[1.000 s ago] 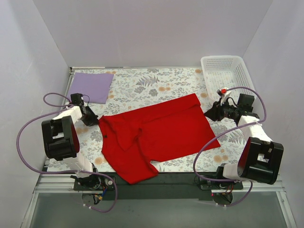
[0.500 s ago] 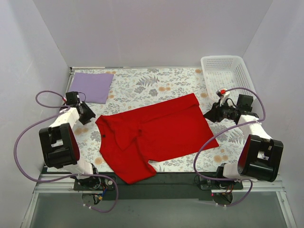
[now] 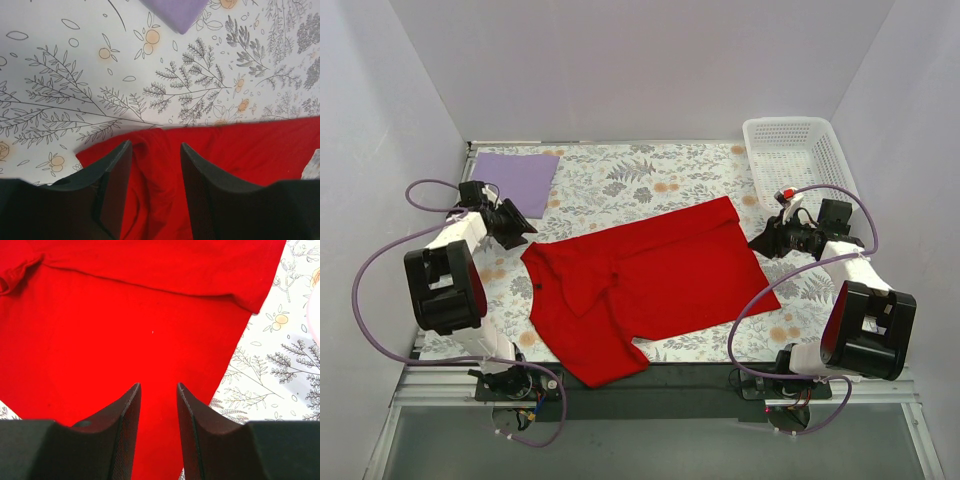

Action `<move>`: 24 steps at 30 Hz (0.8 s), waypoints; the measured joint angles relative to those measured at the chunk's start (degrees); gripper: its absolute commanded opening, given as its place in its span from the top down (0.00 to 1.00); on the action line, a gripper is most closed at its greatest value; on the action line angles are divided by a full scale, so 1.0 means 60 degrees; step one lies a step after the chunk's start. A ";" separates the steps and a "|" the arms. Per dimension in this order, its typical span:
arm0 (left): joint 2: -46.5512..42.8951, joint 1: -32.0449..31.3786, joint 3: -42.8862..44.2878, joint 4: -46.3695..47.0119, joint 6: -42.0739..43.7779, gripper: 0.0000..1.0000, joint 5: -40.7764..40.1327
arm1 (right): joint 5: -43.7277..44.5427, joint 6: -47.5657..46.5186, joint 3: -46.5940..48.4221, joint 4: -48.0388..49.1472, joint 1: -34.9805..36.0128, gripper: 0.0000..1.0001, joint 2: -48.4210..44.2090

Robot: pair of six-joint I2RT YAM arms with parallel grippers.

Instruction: Fold and stack the t-shirts

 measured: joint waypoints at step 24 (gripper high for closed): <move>0.0659 -0.1107 0.0754 -0.1508 0.0605 0.80 -0.1512 | -0.0004 -0.0040 0.0062 -0.0135 0.0000 0.58 0.0062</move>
